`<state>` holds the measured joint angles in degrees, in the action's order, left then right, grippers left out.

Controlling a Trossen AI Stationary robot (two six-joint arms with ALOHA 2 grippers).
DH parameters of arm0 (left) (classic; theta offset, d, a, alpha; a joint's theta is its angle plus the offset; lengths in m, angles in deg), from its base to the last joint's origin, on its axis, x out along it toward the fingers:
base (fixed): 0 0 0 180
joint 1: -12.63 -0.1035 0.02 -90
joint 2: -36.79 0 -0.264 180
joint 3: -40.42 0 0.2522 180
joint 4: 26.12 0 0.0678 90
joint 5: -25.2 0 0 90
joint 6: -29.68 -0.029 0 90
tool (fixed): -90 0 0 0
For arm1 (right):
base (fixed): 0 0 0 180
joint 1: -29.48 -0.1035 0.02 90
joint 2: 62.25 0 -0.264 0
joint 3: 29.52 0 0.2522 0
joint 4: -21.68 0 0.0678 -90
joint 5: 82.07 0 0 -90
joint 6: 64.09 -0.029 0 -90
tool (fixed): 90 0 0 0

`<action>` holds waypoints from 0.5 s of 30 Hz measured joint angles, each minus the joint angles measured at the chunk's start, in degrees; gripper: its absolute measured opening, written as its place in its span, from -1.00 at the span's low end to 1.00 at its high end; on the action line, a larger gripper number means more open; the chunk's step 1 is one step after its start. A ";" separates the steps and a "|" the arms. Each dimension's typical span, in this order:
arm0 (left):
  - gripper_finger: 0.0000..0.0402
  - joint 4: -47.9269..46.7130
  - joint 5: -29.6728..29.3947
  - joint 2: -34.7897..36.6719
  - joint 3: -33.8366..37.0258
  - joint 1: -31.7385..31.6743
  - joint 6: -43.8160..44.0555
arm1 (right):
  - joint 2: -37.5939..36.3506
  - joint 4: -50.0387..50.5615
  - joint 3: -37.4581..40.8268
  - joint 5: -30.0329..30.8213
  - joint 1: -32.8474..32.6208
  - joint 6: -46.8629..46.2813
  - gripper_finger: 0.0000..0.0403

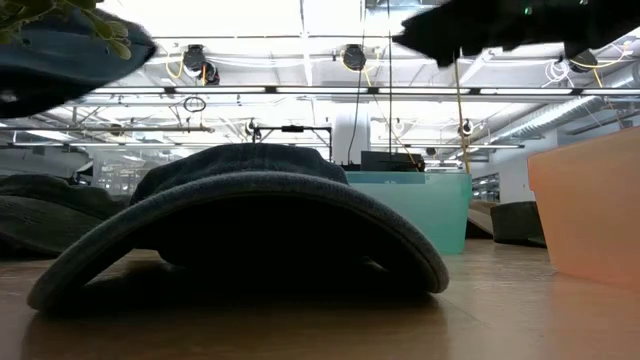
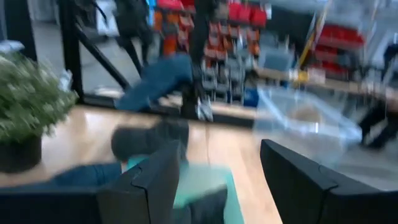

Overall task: Pick & Place hat
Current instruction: Put the left blue cap into the orange bin

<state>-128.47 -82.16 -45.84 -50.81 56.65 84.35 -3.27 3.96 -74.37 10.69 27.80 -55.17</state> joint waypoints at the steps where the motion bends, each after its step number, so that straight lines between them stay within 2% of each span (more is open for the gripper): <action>1: -0.92 0.22 -0.96 -0.15 0.00 -1.69 -2.73 | 0.00 -1.39 0.00 0.00 -0.59 1.12 0.04; 6: -0.97 1.03 -9.24 -0.26 0.00 -10.71 -15.29 | -0.02 -1.60 0.00 0.54 -1.81 4.05 0.04; 10: -0.92 8.05 -14.83 -0.26 0.02 -17.66 -24.54 | 0.00 2.07 0.00 3.98 -2.17 5.00 0.04; 15: -0.96 24.70 -13.32 -1.24 0.00 -24.11 -39.29 | 0.00 3.13 -0.03 10.01 -4.24 9.33 0.04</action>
<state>-103.77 -95.47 -47.09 -50.81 32.54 45.05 -3.27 7.09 -74.41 20.70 23.56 -45.84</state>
